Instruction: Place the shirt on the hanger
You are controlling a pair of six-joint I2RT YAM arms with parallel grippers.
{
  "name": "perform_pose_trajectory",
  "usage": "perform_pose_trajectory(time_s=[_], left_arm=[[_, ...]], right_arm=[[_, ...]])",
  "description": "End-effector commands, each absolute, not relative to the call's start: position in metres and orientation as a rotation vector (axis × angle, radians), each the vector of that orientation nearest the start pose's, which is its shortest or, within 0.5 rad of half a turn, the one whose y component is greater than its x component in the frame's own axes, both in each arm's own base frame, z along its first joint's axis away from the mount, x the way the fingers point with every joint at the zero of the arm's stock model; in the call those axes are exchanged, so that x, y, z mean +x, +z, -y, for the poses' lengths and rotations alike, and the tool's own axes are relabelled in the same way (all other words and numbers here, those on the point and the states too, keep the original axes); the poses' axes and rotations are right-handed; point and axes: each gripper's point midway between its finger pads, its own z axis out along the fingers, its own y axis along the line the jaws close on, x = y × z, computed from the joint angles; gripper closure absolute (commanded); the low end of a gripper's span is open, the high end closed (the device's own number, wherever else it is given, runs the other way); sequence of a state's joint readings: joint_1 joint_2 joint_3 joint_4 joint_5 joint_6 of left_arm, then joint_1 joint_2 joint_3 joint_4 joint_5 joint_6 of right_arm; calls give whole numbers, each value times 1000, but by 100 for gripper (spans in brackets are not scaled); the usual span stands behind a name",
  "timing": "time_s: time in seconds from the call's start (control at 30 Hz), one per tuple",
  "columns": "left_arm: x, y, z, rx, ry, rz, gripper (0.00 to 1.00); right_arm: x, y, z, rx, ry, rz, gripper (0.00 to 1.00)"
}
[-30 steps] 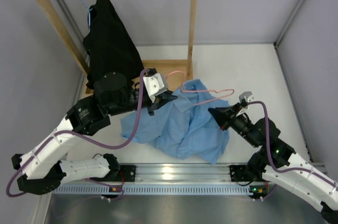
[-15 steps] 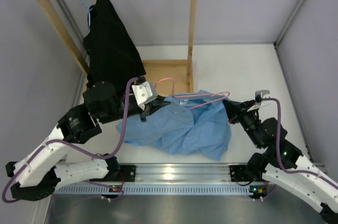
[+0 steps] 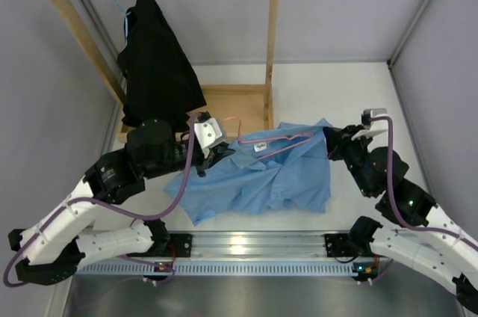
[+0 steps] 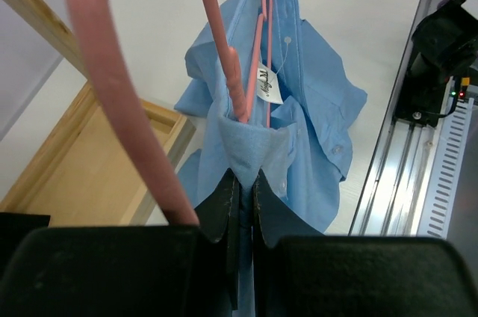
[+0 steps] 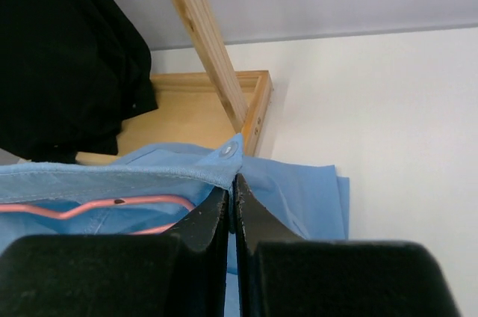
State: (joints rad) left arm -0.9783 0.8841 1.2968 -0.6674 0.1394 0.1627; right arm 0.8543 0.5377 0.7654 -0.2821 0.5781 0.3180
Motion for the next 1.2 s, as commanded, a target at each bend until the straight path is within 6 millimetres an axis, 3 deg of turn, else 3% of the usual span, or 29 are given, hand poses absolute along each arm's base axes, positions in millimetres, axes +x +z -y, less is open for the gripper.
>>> perform_pose_trajectory(time_s=[0.0, 0.13, 0.33, 0.4, 0.43, 0.53, 0.63, 0.77, 0.87, 0.9, 1.0, 1.03, 1.1, 1.13, 1.17], left_arm=[[155, 355, 229, 1067, -586, -1609, 100], [168, 341, 225, 1036, -503, -1686, 100], [202, 345, 209, 830, -313, -1775, 100], [208, 357, 216, 771, -334, -1767, 100], [207, 363, 222, 744, -385, -1759, 100], [200, 393, 250, 678, -600, -1653, 100], [185, 426, 273, 654, -822, -1497, 100], [164, 468, 283, 631, -1006, -1317, 100], [157, 487, 288, 649, -1059, -1269, 100], [157, 489, 290, 654, -1062, -1269, 100], [157, 491, 292, 647, -1075, -1264, 100], [157, 492, 291, 641, -1080, -1254, 100], [159, 492, 289, 623, -1072, -1248, 100], [160, 491, 289, 630, -1057, -1249, 100], [162, 489, 290, 638, -1046, -1256, 100]], right_arm=[[235, 333, -100, 41, 248, -1611, 100], [238, 343, -119, -40, 285, -1624, 100], [230, 344, -146, -125, 434, -1644, 100], [215, 348, -174, -221, 612, -1612, 100], [199, 337, -199, -351, 742, -1611, 100], [167, 334, -237, -481, 1026, -1554, 100], [143, 333, -257, -485, 1259, -1465, 100], [138, 320, -261, -443, 1291, -1464, 100], [151, 310, -249, -376, 1190, -1507, 100], [150, 313, -243, -359, 1180, -1493, 97], [153, 313, -230, -312, 1134, -1494, 68], [154, 312, -227, -305, 1124, -1499, 51], [150, 304, -220, -313, 1102, -1532, 41], [148, 303, -216, -315, 1093, -1541, 30], [145, 301, -211, -319, 1086, -1551, 28]])
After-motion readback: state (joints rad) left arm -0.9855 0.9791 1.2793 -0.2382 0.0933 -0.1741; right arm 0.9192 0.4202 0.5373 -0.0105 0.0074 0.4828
